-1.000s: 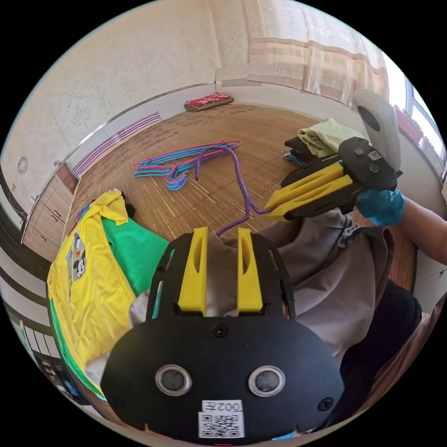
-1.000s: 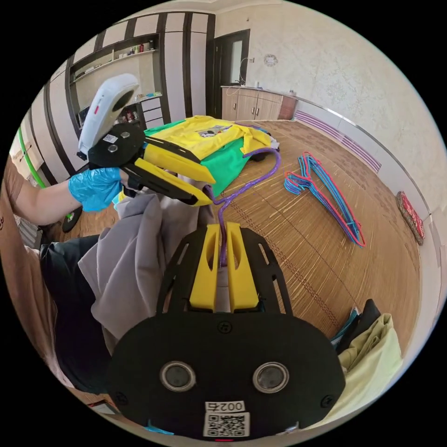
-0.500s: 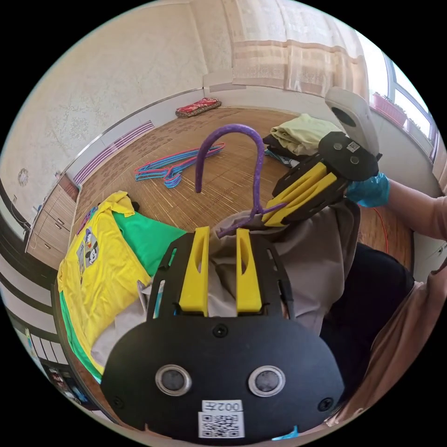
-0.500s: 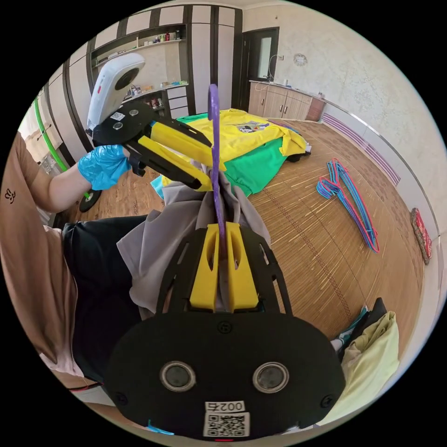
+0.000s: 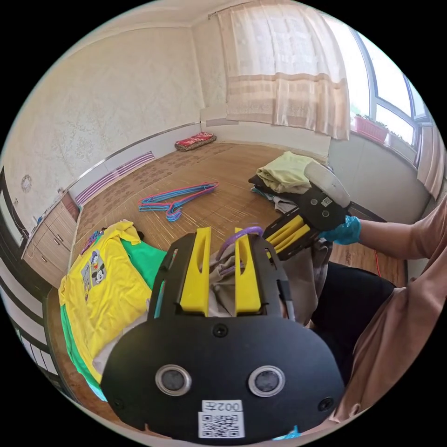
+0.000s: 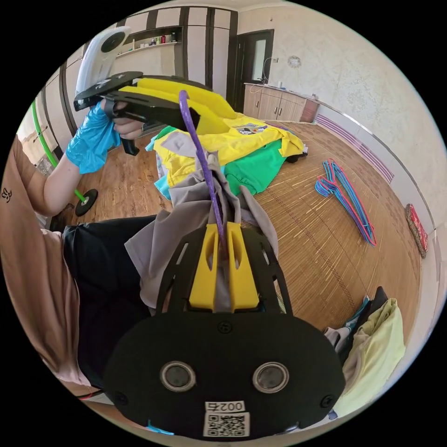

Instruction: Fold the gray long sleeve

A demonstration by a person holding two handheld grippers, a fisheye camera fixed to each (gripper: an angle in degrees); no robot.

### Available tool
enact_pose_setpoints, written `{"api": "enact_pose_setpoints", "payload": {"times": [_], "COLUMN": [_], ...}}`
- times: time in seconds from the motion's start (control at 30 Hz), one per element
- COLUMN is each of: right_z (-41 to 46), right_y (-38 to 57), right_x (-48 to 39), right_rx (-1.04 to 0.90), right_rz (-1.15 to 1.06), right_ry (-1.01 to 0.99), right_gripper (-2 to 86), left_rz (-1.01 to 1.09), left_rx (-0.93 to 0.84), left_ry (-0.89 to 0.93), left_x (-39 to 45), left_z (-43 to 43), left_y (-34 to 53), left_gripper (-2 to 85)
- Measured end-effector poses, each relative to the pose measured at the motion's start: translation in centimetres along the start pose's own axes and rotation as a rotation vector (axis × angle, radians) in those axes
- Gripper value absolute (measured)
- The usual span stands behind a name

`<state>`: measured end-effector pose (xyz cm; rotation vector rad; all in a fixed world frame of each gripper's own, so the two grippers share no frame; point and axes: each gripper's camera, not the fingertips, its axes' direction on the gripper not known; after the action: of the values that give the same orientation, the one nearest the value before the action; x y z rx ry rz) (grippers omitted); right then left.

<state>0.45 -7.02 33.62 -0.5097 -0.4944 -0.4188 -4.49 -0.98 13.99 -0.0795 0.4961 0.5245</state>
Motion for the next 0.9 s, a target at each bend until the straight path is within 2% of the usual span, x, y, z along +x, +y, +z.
{"api": "enact_pose_setpoints", "payload": {"times": [0.43,0.9], "right_z": [-4.2,-0.7], "right_y": [0.4,4.4], "right_x": [-2.6,-2.6], "right_rx": [0.106,0.003], "right_rz": [-0.021,0.237], "right_ry": [0.179,0.221], "right_gripper": [4.7,10.8], "left_rz": [0.018,-0.050], "left_rx": [0.162,0.025], "left_ry": [-0.102,-0.111], "left_x": [2.9,3.8], "left_z": [-5.3,-3.2], "left_y": [-1.0,0.1], "left_gripper": [4.1,4.0]}}
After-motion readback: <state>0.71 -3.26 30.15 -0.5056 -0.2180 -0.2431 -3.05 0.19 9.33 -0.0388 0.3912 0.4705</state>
